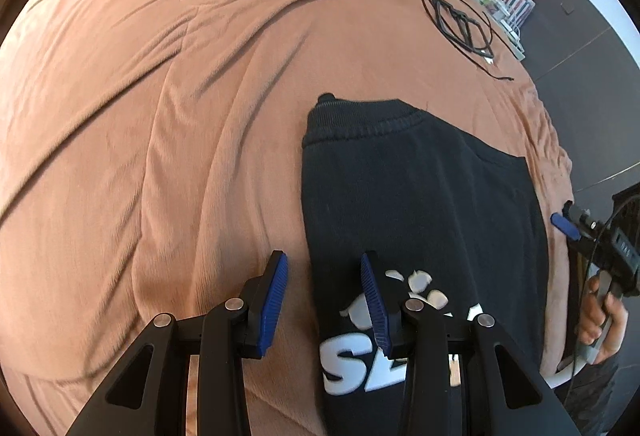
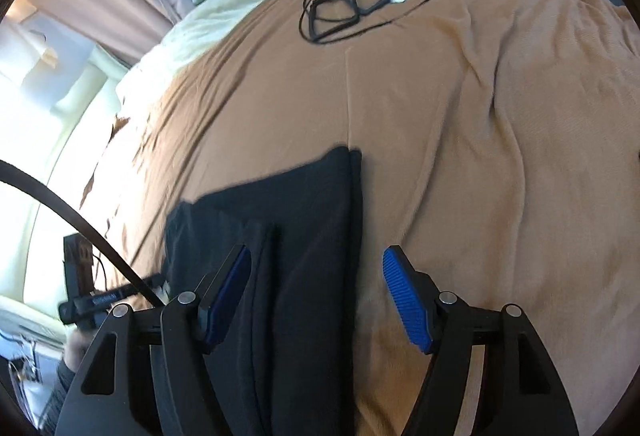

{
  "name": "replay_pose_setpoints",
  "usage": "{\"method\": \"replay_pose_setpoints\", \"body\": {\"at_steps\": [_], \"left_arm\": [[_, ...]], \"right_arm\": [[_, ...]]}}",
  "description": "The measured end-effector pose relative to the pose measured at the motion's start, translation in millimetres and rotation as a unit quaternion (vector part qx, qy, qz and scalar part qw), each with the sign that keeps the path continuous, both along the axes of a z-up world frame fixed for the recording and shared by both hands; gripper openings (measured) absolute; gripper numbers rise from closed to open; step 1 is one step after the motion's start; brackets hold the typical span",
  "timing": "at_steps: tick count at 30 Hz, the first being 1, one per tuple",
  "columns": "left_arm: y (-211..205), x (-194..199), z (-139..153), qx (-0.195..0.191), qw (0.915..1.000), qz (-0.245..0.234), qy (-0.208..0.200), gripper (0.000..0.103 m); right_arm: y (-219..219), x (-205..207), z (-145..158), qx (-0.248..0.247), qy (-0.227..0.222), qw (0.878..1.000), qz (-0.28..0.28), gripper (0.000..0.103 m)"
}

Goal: Fold small clothes

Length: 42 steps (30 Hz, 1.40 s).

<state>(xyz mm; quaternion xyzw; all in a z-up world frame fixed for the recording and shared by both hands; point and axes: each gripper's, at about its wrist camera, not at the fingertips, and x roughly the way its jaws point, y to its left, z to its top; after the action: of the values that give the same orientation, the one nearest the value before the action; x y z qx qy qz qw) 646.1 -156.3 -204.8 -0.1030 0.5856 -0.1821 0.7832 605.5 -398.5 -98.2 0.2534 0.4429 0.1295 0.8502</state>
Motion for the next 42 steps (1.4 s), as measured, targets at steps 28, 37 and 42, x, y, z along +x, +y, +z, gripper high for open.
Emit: {"method": "replay_pose_setpoints", "body": {"at_steps": [28,37,42], "left_arm": [[13,3,8,-0.07,0.9968,0.037,-0.016,0.041],[10,21,-9,-0.077,0.9965,0.033,0.003,0.041],[11,24,-11,-0.083,0.9962,0.025,0.0,0.041]], "right_arm": [[-32,-17,-6,0.025,-0.005,1.0,0.004,0.064],[-32,26,-34,0.046,0.009,0.999,0.023,0.064],[-36,31,-48,0.093,0.017,0.994,0.051,0.064]]}}
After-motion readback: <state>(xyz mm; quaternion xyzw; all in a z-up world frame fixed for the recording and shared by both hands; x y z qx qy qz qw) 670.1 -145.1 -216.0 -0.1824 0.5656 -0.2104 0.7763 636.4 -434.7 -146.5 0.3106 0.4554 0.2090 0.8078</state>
